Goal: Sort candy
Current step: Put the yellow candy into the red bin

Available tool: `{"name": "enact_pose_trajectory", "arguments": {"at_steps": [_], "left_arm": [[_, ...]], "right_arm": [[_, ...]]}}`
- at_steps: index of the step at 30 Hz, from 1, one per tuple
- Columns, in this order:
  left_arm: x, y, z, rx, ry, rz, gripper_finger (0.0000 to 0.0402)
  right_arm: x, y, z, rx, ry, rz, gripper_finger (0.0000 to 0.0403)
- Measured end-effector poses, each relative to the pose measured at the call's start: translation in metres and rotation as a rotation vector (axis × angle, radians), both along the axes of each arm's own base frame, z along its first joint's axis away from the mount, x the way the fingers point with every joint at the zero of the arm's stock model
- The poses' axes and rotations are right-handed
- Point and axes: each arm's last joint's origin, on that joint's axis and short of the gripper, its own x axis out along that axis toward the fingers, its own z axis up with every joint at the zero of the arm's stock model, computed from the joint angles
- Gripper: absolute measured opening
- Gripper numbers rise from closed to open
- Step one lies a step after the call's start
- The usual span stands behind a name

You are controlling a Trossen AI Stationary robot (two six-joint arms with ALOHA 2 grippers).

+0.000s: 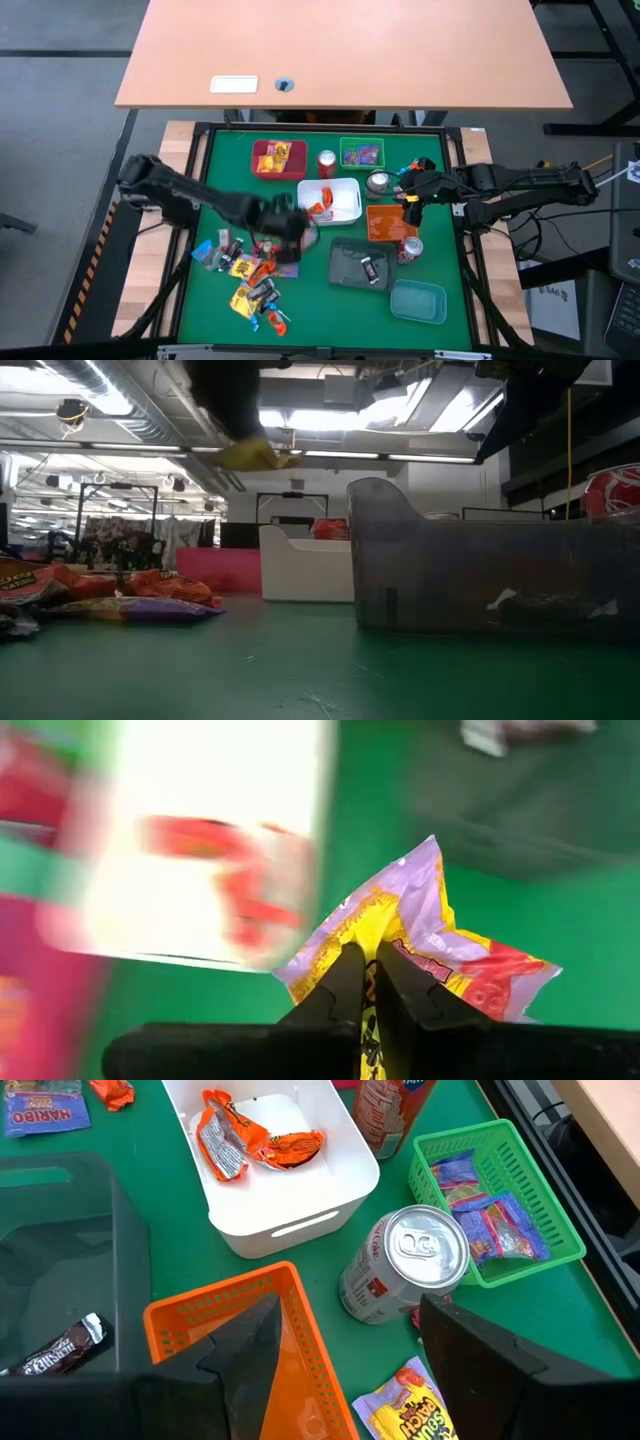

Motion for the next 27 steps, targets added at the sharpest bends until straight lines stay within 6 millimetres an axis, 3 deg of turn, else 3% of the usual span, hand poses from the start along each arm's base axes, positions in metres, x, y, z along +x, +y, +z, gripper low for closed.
{"name": "enact_pose_trajectory", "arguments": {"at_steps": [7, 15, 20, 27], "left_arm": [[-0.007, 0.086, 0.014, 0.236, 0.063, 0.144, 0.0], [-0.028, 0.173, -0.007, 0.265, 0.19, 0.35, 0.0], [-0.045, 0.206, -0.019, 0.21, 0.204, 0.447, 0.0016], [-0.052, 0.22, -0.024, 0.178, 0.182, 0.49, 0.0088]], "right_arm": [[0.0, 0.0, 0.0, 0.0, 0.0, 0.0, 0.0237], [0.0, 0.0, 0.0, -0.002, 0.0, 0.0, 0.0237], [0.0, 0.0, 0.0, -0.003, 0.0, 0.001, 0.0237], [0.0, 0.0, 0.0, -0.004, -0.001, 0.0, 0.0237]]}}
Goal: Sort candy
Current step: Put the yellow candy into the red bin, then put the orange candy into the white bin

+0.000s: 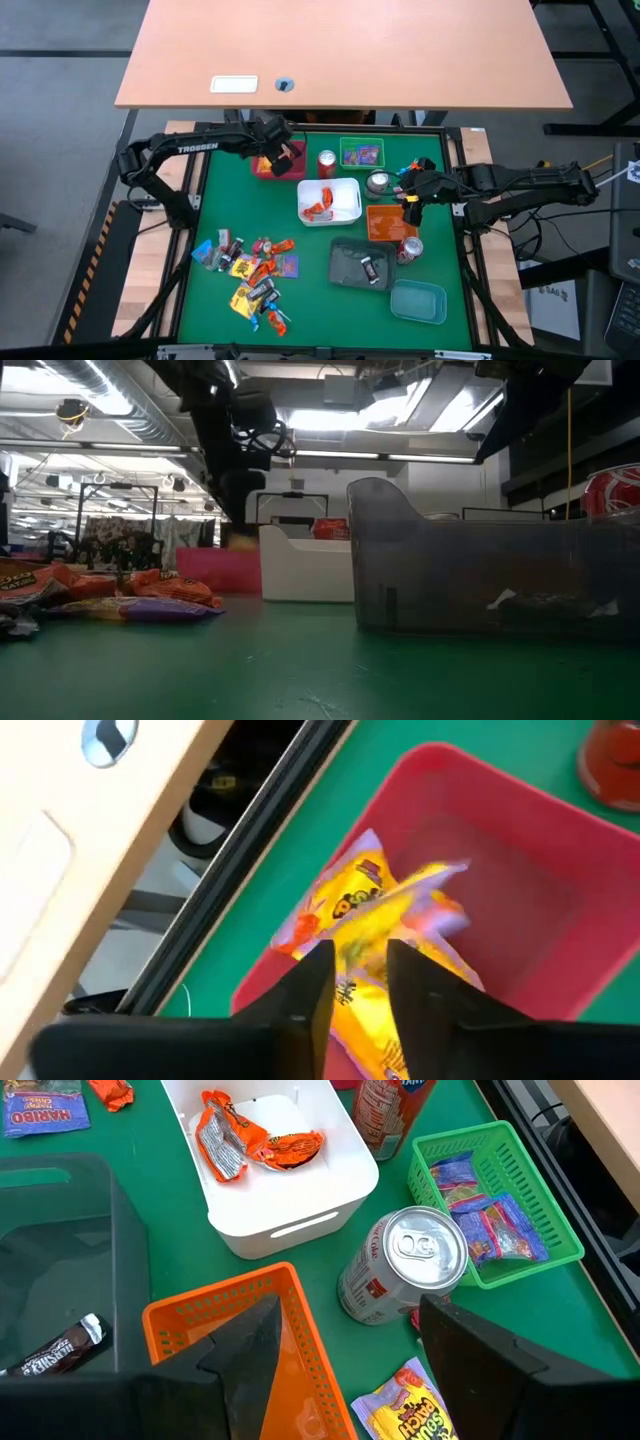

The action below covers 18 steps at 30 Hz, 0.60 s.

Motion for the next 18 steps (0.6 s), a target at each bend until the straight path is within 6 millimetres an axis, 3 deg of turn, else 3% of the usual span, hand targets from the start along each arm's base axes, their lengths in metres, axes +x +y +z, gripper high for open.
{"name": "enact_pose_trajectory", "arguments": {"at_steps": [4, 10, 18], "left_arm": [[0.002, -0.005, 0.003, -0.013, -0.03, -0.029, 0.0115], [0.008, -0.019, 0.006, -0.045, -0.038, -0.093, 0.0121], [0.021, -0.054, 0.019, -0.205, -0.07, -0.205, 0.0121]], "right_arm": [[0.0, 0.0, 0.0, 0.0, 0.0, 0.0, 0.0237], [0.0, 0.0, 0.0, 0.0, 0.0, 0.0, 0.0237], [0.0, 0.0, 0.0, -0.001, 0.0, 0.0, 0.0237]]}}
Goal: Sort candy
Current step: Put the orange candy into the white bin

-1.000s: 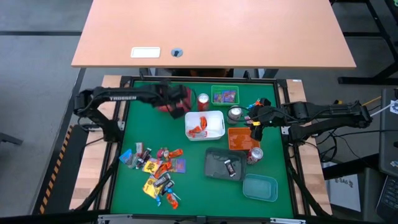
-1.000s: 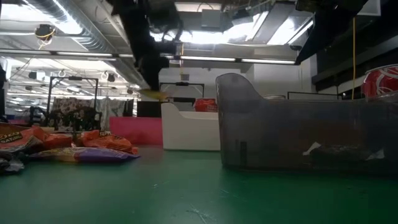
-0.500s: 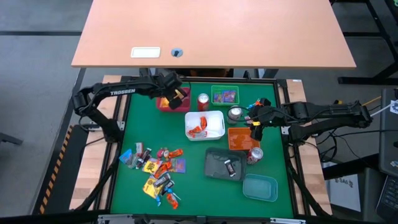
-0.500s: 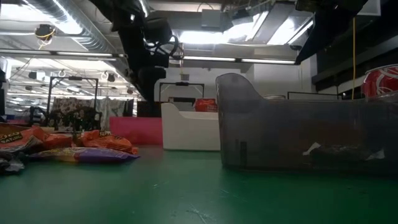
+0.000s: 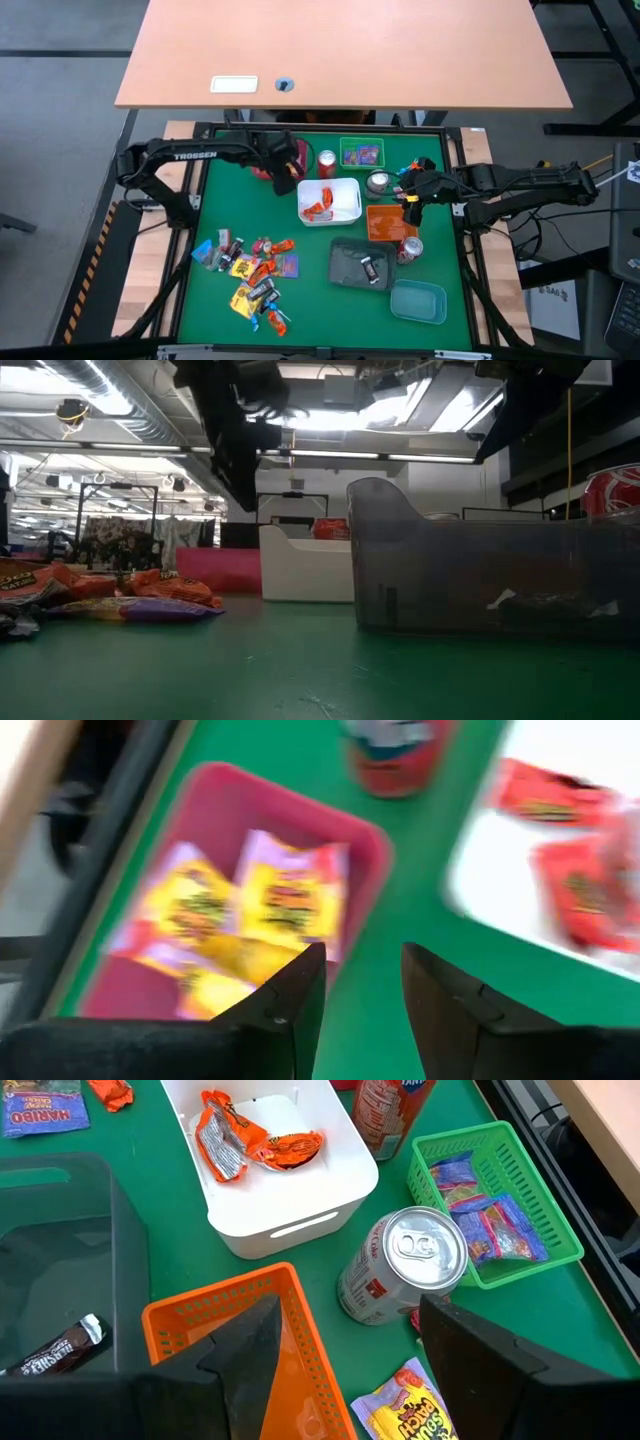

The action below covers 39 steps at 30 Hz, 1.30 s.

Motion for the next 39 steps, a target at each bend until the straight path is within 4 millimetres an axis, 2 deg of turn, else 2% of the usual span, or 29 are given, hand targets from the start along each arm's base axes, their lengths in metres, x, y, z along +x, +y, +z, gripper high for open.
{"name": "enact_pose_trajectory", "arguments": {"at_steps": [7, 13, 19, 30, 39], "left_arm": [[0.01, -0.05, -0.002, -0.242, -0.032, -0.087, 0.0121], [0.012, -0.098, -0.007, -0.265, -0.008, -0.15, 0.0122], [0.006, -0.13, -0.02, -0.274, 0.022, -0.123, 0.0122], [0.003, -0.156, -0.048, -0.342, -0.055, -0.099, 0.0122], [-0.013, -0.162, -0.087, -0.355, -0.064, -0.109, 0.0122]], "right_arm": [[0.0, 0.0, 0.0, 0.0, 0.0, 0.0, 0.0237], [0.0, 0.0, 0.0, 0.0, 0.0, 0.0, 0.0237], [0.0, 0.0, 0.0, 0.0, 0.001, 0.0, 0.0237], [0.0, 0.0, 0.0, 0.0, 0.001, 0.0, 0.0237], [0.0, 0.0, 0.0, 0.0, 0.001, 0.0, 0.0237]]}}
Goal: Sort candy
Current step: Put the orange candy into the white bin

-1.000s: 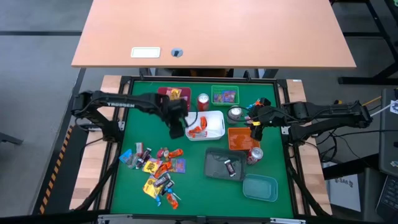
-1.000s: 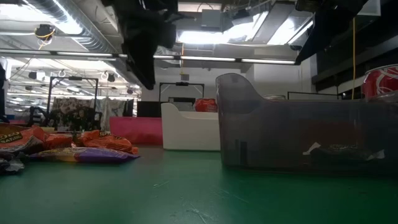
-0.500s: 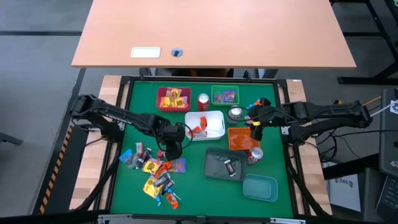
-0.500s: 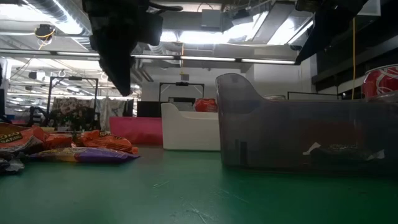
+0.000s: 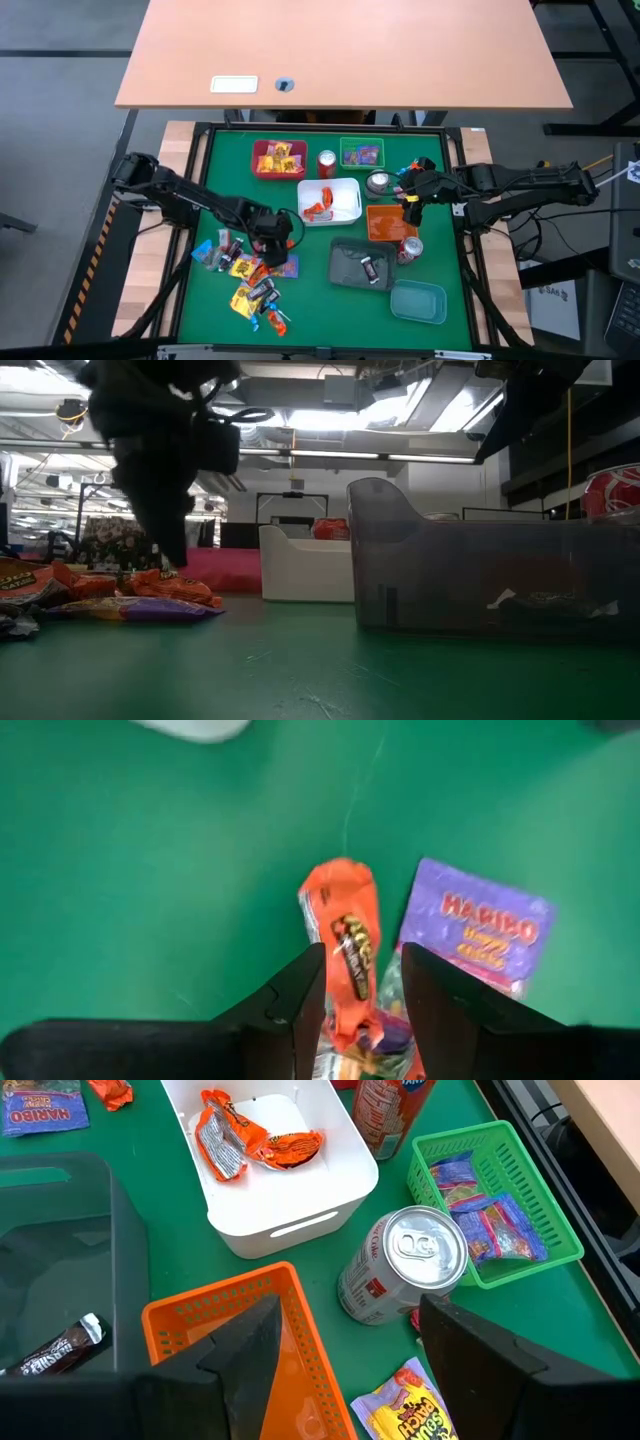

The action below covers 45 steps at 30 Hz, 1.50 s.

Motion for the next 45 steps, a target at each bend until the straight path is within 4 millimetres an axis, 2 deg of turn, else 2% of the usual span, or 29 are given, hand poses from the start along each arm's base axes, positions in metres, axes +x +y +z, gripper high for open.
{"name": "enact_pose_trajectory", "arguments": {"at_steps": [11, 19, 25, 31, 36, 45], "left_arm": [[-0.016, -0.004, -0.026, 0.004, -0.007, -0.031, 0.0122], [-0.017, -0.008, -0.042, 0.034, 0.031, -0.053, 0.0121], [-0.015, -0.007, -0.042, 0.063, 0.017, -0.061, 0.0089], [-0.012, -0.008, -0.039, 0.068, 0.007, -0.056, 0.0041], [-0.004, -0.01, -0.033, 0.057, -0.023, -0.057, 0.0024], [0.029, -0.01, 0.007, 0.062, -0.18, -0.098, 0.0024]], "right_arm": [[0.0, 0.0, 0.0, 0.0, 0.0, 0.0, 0.0237], [0.0, 0.0, 0.0, 0.0, 0.0, -0.001, 0.0237], [0.0, 0.0, 0.0, 0.0, 0.0, 0.0, 0.0237], [0.0, 0.0, 0.0, 0.0, 0.0, 0.0, 0.0237], [0.0, 0.0, 0.0, 0.0, 0.0, 0.0, 0.0237], [0.0, -0.003, 0.001, -0.074, -0.007, -0.057, 0.0237]]}}
